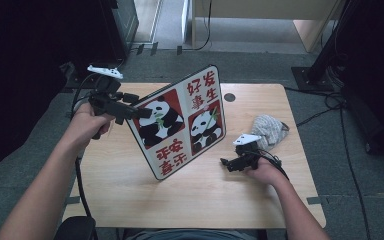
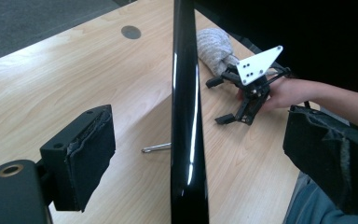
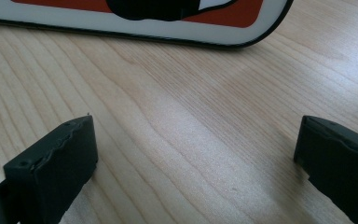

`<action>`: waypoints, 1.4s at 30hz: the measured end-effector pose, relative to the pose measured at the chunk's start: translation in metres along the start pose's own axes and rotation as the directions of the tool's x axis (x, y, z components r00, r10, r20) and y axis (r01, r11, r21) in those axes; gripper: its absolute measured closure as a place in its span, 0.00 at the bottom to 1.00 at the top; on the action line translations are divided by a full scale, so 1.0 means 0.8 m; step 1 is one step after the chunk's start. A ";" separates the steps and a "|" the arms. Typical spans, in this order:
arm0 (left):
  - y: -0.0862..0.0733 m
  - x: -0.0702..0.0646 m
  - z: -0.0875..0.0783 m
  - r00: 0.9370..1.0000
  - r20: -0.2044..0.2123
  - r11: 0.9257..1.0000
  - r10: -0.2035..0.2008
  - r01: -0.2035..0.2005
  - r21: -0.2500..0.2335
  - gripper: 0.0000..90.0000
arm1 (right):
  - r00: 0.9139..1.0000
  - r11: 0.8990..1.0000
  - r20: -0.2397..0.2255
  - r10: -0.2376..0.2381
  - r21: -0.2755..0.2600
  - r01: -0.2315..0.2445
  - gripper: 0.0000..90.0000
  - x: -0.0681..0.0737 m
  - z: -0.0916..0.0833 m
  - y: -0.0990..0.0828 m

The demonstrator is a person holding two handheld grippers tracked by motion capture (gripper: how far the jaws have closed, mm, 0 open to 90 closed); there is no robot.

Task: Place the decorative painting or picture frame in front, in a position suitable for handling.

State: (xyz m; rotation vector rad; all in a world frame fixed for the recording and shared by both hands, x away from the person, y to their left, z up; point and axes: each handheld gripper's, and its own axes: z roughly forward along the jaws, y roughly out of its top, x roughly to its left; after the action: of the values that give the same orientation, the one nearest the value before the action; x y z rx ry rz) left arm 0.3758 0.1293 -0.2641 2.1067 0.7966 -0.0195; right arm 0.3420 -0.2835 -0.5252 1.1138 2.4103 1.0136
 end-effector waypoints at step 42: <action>-0.128 0.004 0.014 0.998 0.012 0.995 -0.062 0.063 -0.079 0.15 | 1.000 1.000 0.023 0.020 -0.002 -0.020 0.00 0.003 0.000 0.000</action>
State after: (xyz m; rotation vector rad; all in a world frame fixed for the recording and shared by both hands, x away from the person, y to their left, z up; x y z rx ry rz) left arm 0.3254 0.1659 -0.3459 2.0056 0.8444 -0.0309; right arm 0.3406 -0.2814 -0.5253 1.1452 2.3845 1.0042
